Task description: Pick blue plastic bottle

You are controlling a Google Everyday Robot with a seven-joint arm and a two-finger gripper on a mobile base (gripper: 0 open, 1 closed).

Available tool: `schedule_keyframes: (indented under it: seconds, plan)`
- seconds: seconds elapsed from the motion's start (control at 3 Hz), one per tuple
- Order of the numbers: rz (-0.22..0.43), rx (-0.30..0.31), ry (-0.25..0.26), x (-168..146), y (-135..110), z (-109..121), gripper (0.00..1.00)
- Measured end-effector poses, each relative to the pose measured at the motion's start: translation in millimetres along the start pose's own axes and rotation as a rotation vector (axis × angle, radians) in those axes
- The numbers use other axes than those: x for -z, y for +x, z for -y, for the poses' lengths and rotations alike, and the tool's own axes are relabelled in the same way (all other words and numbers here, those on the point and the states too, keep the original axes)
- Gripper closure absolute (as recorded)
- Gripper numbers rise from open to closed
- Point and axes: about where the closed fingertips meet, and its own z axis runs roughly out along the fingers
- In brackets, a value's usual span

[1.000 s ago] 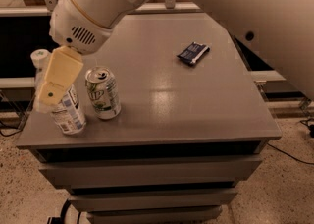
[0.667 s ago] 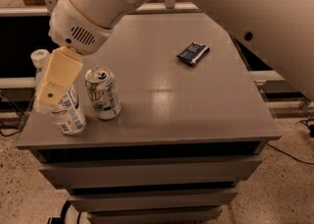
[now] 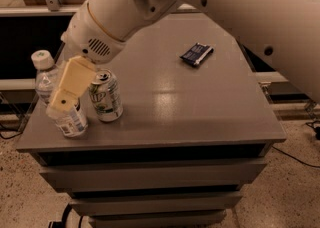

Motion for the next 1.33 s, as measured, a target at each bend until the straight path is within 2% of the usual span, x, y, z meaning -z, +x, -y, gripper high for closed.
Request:
schedule_keyframes:
  seconds: [0.33, 0.67, 1.0, 1.33]
  plan:
    - [0.057, 0.002, 0.023, -8.0, 10.4, 8.9, 0.00]
    - [0.161, 0.003, 0.039, -16.4, 12.7, 16.8, 0.00]
    - [0.265, 0.028, 0.031, -19.0, 1.0, 20.3, 0.00]
    - [0.327, 0.068, 0.011, -17.0, -16.1, 20.3, 0.00]
